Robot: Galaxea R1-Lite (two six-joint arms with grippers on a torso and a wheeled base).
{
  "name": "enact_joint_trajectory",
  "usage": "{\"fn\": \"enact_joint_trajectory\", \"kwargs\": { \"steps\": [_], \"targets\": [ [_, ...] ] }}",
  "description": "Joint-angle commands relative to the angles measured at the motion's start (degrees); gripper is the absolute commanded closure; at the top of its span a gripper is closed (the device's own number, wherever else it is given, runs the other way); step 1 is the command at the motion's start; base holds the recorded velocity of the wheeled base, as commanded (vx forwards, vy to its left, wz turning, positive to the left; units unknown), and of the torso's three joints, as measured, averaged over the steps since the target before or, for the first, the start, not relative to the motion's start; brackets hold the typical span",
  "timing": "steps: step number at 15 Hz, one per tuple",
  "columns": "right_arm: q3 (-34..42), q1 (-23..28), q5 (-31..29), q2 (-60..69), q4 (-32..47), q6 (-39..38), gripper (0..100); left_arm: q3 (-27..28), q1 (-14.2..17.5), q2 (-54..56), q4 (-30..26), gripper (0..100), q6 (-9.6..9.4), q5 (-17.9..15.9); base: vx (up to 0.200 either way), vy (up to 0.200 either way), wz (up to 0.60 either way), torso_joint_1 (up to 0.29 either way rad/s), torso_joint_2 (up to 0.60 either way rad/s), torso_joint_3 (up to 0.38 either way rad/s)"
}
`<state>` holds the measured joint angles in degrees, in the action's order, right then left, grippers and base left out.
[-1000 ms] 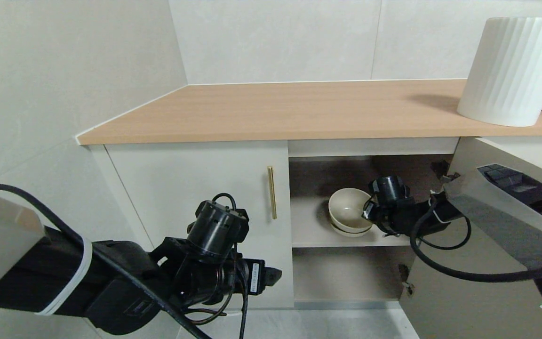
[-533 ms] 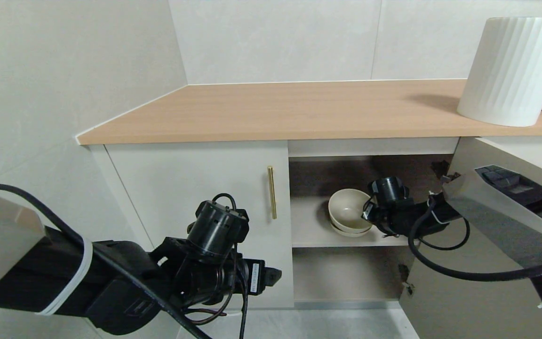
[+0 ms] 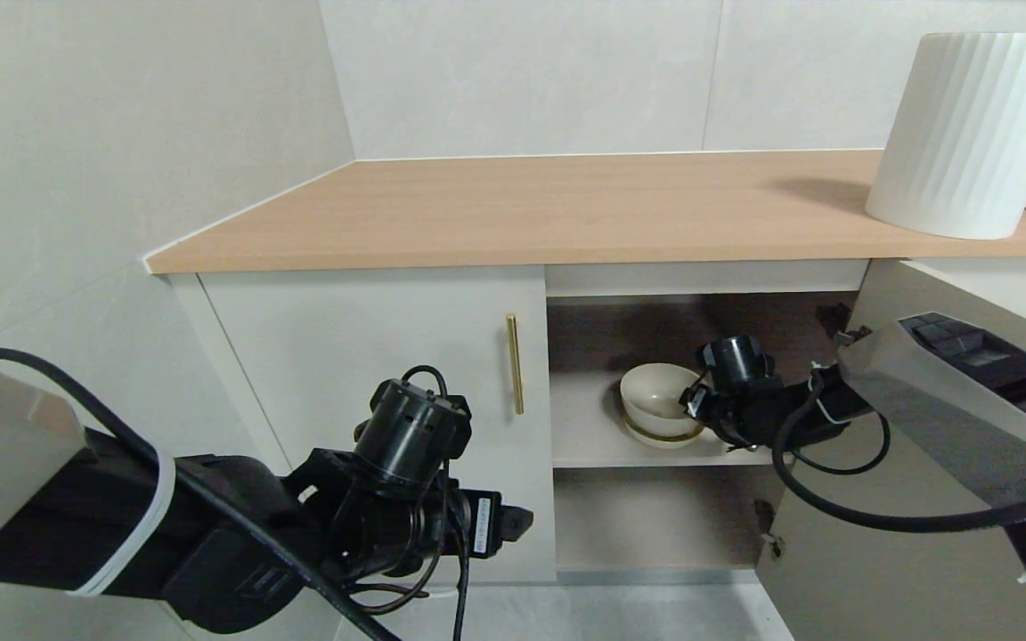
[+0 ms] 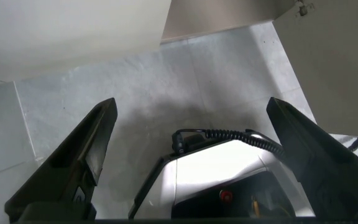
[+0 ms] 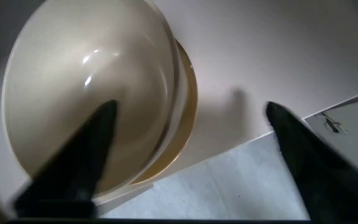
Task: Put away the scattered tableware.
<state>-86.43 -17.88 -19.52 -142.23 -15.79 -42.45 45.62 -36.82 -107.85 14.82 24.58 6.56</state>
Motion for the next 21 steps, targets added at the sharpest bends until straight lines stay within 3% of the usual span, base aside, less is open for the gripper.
{"fn": "enact_joint_trajectory", "kwargs": {
  "steps": [1, 3, 5, 7, 9, 12, 14, 18, 21],
  "targets": [
    [0.03, -0.05, 0.01, 0.11, -0.03, 0.0, 0, 0.0, -0.01, 0.1, 0.03, 0, 0.03, 0.03, 0.0, 0.0, 0.0, 0.0, 0.0, 0.0],
    [0.56, -0.31, 0.01, 0.81, 0.05, 0.0, 0, 0.09, -0.01, 0.45, 0.03, 0, 0.03, 0.12, 0.0, 0.0, 0.0, 0.0, 0.0, 0.0],
    [7.33, -2.77, -0.35, 8.37, 0.41, 0.17, 0, 0.79, 0.87, 3.26, -0.15, 0, -0.32, 3.29, 0.0, 0.0, 0.0, 0.0, 0.0, 0.0],
    [17.0, -5.85, 1.41, 16.1, -0.03, 6.94, 0, 0.26, 1.84, 7.57, -0.32, 0, -3.92, 7.24, 0.0, 0.0, 0.0, 0.0, 0.0, 0.0],
    [26.23, -6.9, 3.08, 24.1, -0.39, 14.67, 0, -1.58, 2.8, 12.84, -0.32, 0, -4.89, 7.77, 0.0, 0.0, 0.0, 0.0, 0.0, 0.0],
    [35.02, -7.52, 10.11, 39.31, 0.85, 16.87, 0, -4.4, 5.79, 21.81, -0.85, 0, -6.03, 7.77, 0.0, 0.0, 0.0, 0.0, 0.0, 0.0],
    [38.88, -9.19, 10.02, 47.66, 8.49, 17.84, 0, -7.21, 6.49, 26.55, -3.13, 0, -6.65, 7.77, 0.0, 0.0, 0.0, 0.0, 0.0, 0.0],
    [39.76, -15.87, 10.64, 64.97, 25.45, 18.01, 0, -11.69, 9.13, 34.9, -6.65, 0, -7.61, 7.42, 0.0, 0.0, 0.0, 0.0, 0.0, 0.0],
    [40.03, -18.24, 10.38, 67.43, 29.76, 18.01, 0, -12.66, 9.31, 34.9, -6.65, 0, -7.7, 7.42, 0.0, 0.0, 0.0, 0.0, 0.0, 0.0]
  ]
}}
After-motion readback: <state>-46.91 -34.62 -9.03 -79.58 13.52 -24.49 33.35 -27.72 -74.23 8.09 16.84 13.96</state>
